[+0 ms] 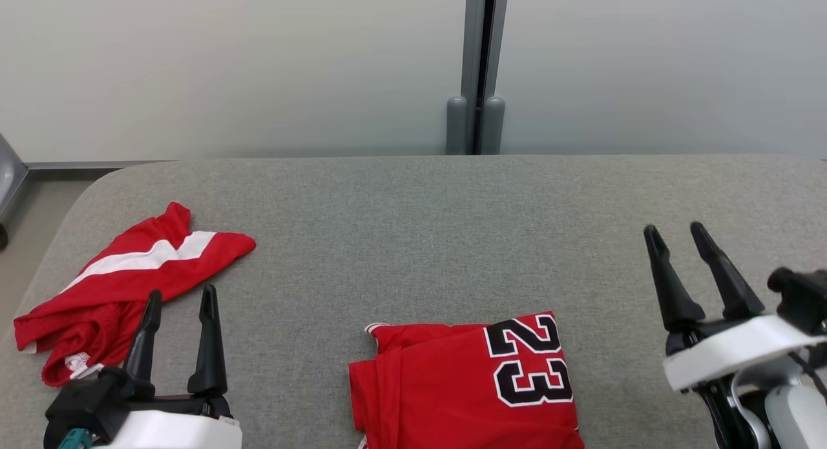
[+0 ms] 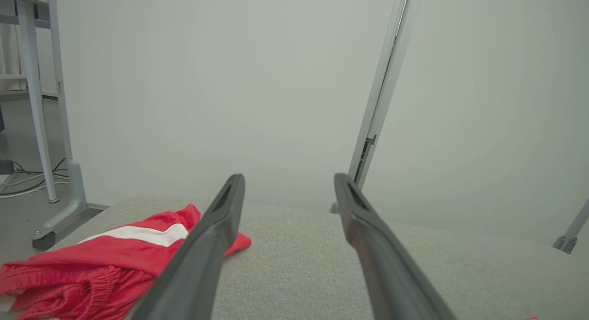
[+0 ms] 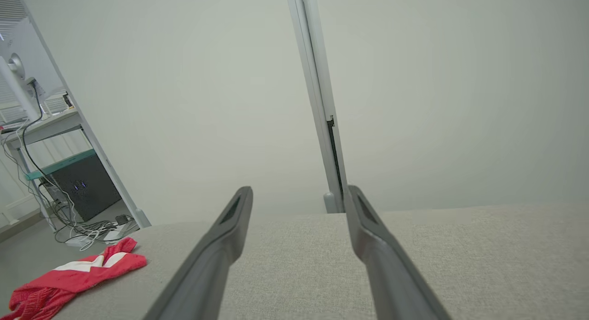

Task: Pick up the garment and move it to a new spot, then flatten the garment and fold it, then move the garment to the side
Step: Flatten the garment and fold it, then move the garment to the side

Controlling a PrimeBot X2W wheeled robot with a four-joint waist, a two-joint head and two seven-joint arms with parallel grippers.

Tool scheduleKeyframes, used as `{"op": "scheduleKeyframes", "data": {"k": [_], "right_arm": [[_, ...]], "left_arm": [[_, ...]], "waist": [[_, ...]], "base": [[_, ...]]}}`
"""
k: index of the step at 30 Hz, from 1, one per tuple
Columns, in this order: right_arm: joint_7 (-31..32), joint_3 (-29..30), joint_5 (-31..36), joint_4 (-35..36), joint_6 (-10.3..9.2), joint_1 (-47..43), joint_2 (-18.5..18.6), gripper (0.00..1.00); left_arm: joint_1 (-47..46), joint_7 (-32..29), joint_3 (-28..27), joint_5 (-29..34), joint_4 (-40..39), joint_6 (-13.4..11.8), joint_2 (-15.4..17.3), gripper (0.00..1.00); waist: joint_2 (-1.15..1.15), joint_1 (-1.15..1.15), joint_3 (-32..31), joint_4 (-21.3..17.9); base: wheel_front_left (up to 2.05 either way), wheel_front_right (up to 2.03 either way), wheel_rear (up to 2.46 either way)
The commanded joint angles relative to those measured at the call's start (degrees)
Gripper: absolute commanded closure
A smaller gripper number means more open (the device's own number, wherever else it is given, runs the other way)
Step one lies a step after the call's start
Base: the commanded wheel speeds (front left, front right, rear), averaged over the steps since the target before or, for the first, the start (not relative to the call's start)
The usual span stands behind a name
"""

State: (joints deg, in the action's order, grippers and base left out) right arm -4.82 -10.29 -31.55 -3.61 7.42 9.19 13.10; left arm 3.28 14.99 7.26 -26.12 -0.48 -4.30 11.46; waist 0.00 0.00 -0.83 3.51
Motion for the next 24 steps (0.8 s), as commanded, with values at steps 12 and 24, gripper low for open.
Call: {"op": "scheduleKeyframes", "data": {"k": [12, 24], "right_arm": [[-4.0, 3.1, 4.0, -5.4, 0.13, -6.8, -2.2, 0.00], [-2.4, 0.9, 3.4, -6.8, 0.13, -6.0, -2.3, 0.00]], "left_arm": [[2.0, 0.3, -1.9, 3.4, 1.2, 1.9, -2.3, 0.00], [1.9, 0.3, -2.5, 5.0, 1.1, 3.2, -3.5, 0.00]], "waist": [[0.00, 0.00, -0.7, -1.5], [0.00, 0.00, -0.2, -1.9]], "base": [[0.00, 0.00, 0.00], [0.00, 0.00, 0.00]]}}
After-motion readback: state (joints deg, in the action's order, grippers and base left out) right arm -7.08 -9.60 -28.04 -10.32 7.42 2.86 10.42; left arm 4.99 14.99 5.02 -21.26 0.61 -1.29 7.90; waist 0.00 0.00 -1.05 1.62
